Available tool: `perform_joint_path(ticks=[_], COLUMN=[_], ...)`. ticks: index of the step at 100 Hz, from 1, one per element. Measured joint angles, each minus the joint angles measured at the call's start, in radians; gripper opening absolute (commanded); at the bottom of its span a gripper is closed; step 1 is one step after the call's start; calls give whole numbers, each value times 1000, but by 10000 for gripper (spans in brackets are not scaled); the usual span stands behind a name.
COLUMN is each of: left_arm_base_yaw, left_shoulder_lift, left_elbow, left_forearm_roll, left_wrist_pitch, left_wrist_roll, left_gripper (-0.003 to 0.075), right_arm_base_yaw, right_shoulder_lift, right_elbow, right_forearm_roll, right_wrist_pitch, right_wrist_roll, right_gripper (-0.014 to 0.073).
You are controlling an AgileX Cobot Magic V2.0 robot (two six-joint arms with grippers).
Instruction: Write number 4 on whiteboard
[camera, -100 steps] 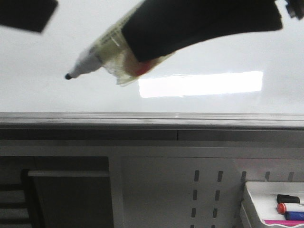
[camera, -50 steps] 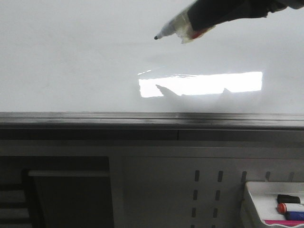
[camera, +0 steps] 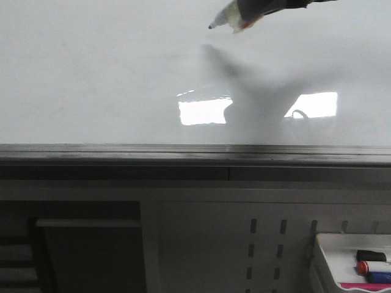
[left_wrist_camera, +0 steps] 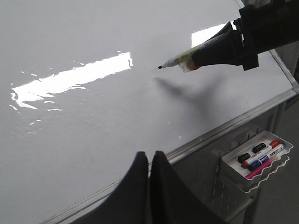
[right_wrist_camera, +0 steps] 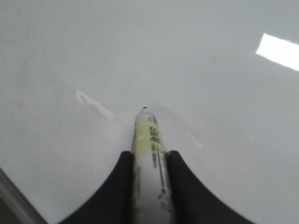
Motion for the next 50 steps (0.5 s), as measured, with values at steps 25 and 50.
perform_joint_path(ticks=[25, 50], left_arm_base_yaw=[0, 0], left_shoulder_lift=[0, 0], left_elbow=[0, 0], left_forearm_roll=[-3, -15], left_wrist_pitch=[0, 0], left_wrist_roll=[0, 0], left_gripper=[-20, -20], right_arm_base_yaw=[-17, -17], right_shoulder_lift=[40, 58], right_elbow=[-7, -15], right_forearm_roll=[11, 39], right_wrist_pitch=[6, 46], right_wrist_roll=[0, 0], right_gripper=[-62, -46])
